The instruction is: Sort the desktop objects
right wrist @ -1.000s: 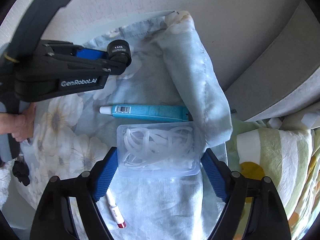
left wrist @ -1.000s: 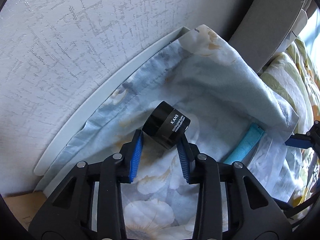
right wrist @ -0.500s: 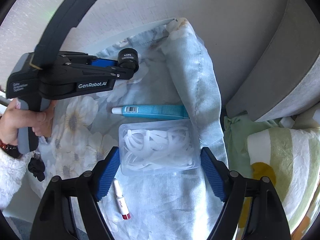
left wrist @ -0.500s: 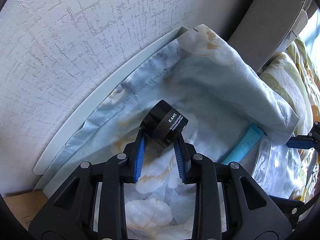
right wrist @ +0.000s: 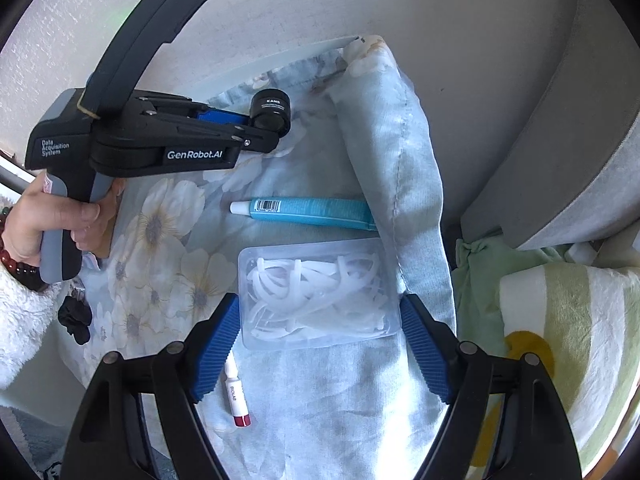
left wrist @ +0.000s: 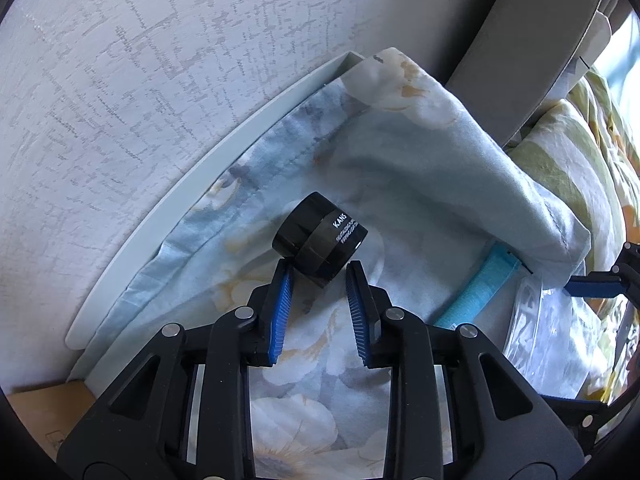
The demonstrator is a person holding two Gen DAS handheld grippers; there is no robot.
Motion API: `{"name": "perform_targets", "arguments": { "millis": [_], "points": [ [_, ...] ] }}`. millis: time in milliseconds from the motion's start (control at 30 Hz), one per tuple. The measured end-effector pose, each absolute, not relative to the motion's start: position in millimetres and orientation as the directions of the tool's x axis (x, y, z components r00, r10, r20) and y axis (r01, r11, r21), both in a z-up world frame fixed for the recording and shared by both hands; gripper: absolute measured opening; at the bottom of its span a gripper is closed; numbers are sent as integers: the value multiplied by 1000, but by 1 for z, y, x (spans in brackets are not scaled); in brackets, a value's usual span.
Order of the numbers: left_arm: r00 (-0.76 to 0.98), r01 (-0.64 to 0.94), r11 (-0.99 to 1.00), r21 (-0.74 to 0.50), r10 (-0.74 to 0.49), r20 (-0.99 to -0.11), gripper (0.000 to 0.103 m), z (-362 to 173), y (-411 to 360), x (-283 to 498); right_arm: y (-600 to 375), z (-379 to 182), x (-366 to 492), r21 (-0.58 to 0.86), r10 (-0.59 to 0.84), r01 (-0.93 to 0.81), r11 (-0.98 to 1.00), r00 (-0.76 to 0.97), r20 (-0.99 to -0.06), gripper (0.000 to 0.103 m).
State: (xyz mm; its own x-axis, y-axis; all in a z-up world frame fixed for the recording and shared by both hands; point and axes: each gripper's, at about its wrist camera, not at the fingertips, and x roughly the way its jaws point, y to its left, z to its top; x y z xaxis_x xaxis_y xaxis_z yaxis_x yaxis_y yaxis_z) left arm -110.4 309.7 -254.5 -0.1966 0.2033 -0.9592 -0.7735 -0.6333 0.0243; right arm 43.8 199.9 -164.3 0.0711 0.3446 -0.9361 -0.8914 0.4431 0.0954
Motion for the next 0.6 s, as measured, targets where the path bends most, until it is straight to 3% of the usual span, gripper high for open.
{"name": "perform_targets", "arguments": {
  "millis": [333, 467, 600],
  "points": [
    [-193, -784, -621, 22, 210, -958, 24, -257, 312, -91, 207, -175, 35, 41, 279, -903, 428, 89, -956, 77],
    [-168, -792, -610, 2, 215, -962, 7, -256, 310, -87, 215, -181, 32, 1, 249, -910, 415, 112, -962, 76],
    [-151, -790, -613, -21, 228, -962, 4, -251, 304, -83, 216, -176, 26, -47, 256, -912, 407, 164, -953, 76]
  ]
}}
